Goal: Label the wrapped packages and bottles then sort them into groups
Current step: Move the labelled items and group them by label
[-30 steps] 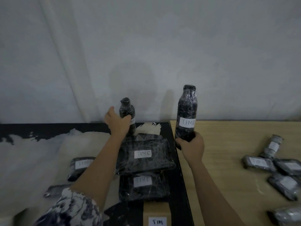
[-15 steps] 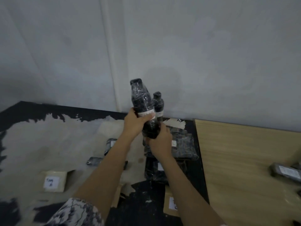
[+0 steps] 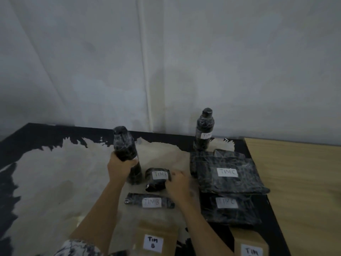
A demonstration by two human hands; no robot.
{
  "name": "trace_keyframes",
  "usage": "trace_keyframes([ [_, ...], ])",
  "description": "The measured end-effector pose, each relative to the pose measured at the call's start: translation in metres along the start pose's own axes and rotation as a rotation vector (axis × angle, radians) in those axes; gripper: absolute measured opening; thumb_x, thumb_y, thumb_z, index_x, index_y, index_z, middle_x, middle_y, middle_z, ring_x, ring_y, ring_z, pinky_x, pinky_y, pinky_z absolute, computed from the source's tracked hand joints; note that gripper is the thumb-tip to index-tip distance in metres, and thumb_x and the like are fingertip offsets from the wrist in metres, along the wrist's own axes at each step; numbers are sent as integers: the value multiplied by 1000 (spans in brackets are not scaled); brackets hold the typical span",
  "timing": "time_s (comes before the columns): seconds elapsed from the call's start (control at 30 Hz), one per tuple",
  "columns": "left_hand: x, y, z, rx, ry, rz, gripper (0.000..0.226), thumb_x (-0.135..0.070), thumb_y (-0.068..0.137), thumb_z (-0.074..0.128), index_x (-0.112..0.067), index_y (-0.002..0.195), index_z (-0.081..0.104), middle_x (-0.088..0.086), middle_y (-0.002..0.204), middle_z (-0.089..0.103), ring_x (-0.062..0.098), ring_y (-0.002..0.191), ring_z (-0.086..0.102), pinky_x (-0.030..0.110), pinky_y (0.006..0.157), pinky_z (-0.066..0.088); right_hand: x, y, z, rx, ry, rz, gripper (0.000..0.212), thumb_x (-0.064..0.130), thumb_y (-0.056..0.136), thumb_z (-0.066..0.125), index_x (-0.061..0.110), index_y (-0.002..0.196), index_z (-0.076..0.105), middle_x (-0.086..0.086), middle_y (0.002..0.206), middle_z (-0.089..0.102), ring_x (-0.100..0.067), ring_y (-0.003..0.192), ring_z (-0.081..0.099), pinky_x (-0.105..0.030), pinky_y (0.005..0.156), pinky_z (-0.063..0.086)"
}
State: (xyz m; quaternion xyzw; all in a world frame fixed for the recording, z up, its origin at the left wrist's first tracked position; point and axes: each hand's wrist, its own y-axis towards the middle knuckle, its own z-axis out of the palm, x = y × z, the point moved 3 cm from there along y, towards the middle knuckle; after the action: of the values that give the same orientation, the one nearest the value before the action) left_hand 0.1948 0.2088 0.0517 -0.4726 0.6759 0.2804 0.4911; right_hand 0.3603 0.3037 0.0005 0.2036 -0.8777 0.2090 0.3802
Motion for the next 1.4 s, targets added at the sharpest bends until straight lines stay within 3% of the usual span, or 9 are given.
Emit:
trace_keyframes([
  [0.1, 11, -2, 3, 69, -23, 28, 69, -10, 72, 78, -8, 132, 43, 13, 126, 57, 32, 114, 54, 46, 100, 43, -7, 4, 10, 20, -18, 31, 44, 7, 82, 53, 8, 126, 51, -9, 123, 47, -29, 115, 47, -32, 93, 45],
  [0.17, 13, 0, 3, 111, -35, 44, 69, -10, 71, 78, -9, 131, 44, 12, 124, 58, 30, 112, 55, 44, 99, 44, -10, 7, 19, 43, -9, 40, 49, 8, 76, 53, 9, 126, 53, -11, 122, 52, -31, 114, 50, -37, 95, 48],
  [0.33, 18, 4, -1, 190, -58, 56, 73, -6, 70, 78, -10, 134, 42, 11, 126, 57, 28, 113, 54, 41, 99, 43, -20, 11, 34, 71, -52, 98, 35, 9, 75, 51, 5, 108, 61, -15, 108, 62, -32, 105, 56, -34, 85, 51],
  [0.73, 40, 13, -2, 244, -44, -18, 81, 13, 62, 76, -4, 131, 38, 14, 126, 53, 33, 117, 51, 41, 94, 45, -12, 4, 28, 47, -25, 70, 32, 4, 79, 51, 4, 110, 62, -14, 108, 64, -27, 102, 59, -25, 71, 47],
  [0.8, 45, 10, -3, 180, -58, 29, 85, 4, 53, 85, -5, 125, 41, 13, 122, 55, 32, 113, 55, 44, 93, 48, -11, 5, 27, 24, -11, 63, 36, 4, 78, 50, 6, 112, 61, -13, 109, 63, -28, 104, 57, -31, 80, 52],
  [0.9, 68, 10, 7, 27, -50, 77, 98, -31, 36, 91, -8, 119, 42, 12, 118, 56, 28, 109, 57, 47, 91, 50, -5, 2, 19, -29, -11, 29, 43, 5, 78, 51, 8, 121, 56, -11, 116, 59, -28, 111, 53, -33, 92, 49],
  [1.1, 36, -25, 14, -71, -107, 72, 49, -18, 77, 75, -2, 118, 53, 18, 117, 60, 32, 107, 58, 34, 85, 44, -7, -3, 5, -30, -39, 9, 35, 8, 80, 52, 4, 115, 54, -15, 117, 55, -32, 113, 50, -34, 89, 46],
  [1.23, 27, -14, 1, -77, 97, 91, 46, -38, 77, 73, -7, 107, 57, 14, 105, 62, 30, 96, 59, 35, 80, 43, -14, -9, -7, -32, -14, 17, 42, 7, 87, 50, 4, 129, 48, -14, 130, 48, -31, 123, 43, -35, 100, 42],
  [1.4, 29, -2, 4, 89, 320, -7, 56, -54, 82, 61, -1, 101, 61, 11, 91, 63, 26, 81, 55, 33, 74, 42, -22, -16, -13, -53, -8, 9, 37, 8, 89, 49, 0, 124, 52, -15, 128, 51, -29, 118, 48, -34, 97, 44],
])
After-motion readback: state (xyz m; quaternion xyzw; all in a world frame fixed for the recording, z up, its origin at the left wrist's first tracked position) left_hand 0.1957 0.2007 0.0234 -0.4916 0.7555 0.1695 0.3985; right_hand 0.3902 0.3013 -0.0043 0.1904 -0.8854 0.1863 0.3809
